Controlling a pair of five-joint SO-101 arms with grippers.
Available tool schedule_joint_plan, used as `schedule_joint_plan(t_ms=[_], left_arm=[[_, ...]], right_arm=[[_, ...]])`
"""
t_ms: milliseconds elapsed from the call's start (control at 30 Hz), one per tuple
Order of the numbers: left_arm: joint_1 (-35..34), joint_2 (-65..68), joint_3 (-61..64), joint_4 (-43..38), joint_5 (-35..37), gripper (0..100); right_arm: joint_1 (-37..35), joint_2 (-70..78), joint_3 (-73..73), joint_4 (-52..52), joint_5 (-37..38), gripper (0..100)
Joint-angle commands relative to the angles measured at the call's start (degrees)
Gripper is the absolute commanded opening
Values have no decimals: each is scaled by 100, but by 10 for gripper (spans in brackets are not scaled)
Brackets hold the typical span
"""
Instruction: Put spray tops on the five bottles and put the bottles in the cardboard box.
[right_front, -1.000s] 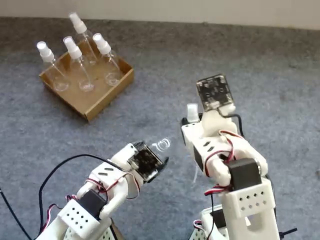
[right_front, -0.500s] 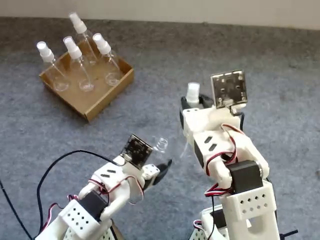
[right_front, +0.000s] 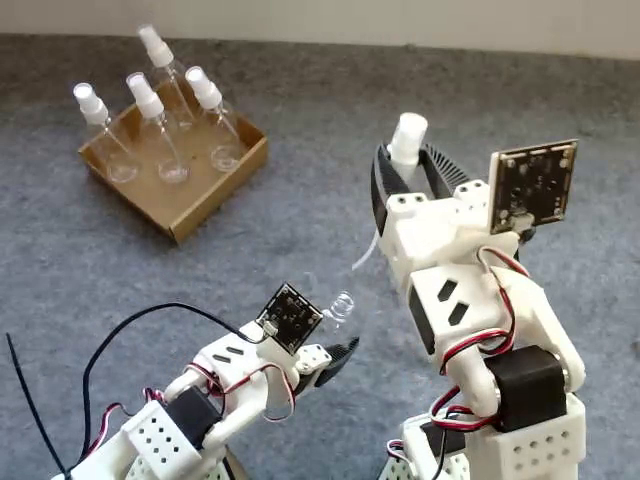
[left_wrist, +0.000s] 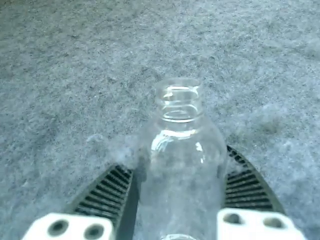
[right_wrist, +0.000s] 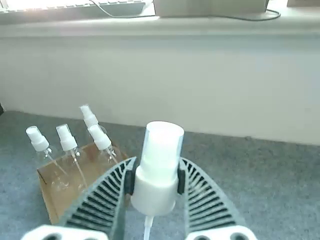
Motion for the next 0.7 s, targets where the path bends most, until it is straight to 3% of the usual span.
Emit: schedule_joint_plan(t_ms=[0,667], left_arm=[[84,-92,145,-18,35,60],[110,-92,145,-229,35,60]], right_arm=[[75,-75,-365,277,-62,19],[75,-75,136,418,-62,19]])
